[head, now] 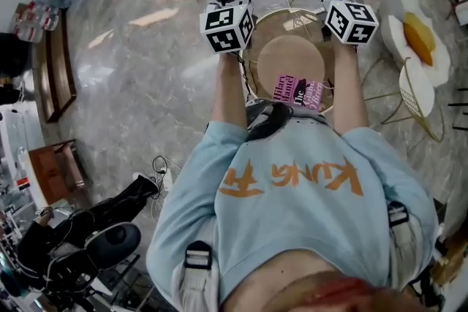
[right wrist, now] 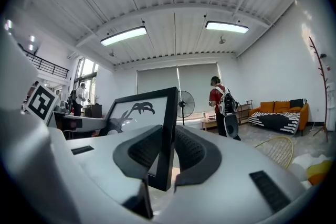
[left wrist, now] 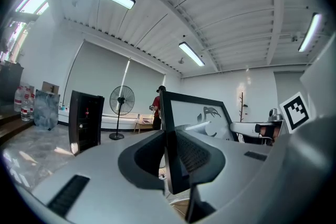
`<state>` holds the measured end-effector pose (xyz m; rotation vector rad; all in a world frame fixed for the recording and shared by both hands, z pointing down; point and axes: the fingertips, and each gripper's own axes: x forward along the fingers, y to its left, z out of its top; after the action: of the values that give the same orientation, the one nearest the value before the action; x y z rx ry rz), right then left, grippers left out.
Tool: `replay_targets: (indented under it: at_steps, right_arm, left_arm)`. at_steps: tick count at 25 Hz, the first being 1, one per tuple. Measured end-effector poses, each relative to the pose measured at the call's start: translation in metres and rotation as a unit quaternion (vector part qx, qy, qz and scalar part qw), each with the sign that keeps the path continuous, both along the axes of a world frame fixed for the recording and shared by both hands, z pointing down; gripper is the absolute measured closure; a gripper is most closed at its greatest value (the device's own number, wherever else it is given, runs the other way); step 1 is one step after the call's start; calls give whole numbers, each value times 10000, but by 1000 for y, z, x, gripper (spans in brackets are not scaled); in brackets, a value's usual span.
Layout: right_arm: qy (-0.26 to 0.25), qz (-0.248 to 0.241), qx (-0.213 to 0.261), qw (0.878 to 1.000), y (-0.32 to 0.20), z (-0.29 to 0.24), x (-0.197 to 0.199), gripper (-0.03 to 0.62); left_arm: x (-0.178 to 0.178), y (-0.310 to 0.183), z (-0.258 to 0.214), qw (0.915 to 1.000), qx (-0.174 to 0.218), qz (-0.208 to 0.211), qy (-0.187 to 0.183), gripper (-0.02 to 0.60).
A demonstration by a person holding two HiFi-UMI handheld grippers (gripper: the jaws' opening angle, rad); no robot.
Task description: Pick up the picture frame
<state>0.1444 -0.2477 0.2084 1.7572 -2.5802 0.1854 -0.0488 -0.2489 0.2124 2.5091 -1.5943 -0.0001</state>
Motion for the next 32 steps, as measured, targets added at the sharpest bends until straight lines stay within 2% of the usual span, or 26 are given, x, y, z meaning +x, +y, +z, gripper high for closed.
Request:
replay_targets:
  at_steps: [7,16,24,32]
  right_arm:
    - [-66,-36,43,10000,-1,-2,-4,522]
    - [52,-53,127,9999,3,4,25,520]
    - [100,-137,127,9998,5,17,14,522]
    - [162,-209,121,9996,-2,6,8,520]
  left_arm:
    - [-4,-1,-4,10000,33,1,-38,500]
    - [26,2,3,10000,20,-25,-26,500]
    - [15,7,18,9999,-10,-112,33,500]
    - [8,2,9,9998,-42,-166,90,500]
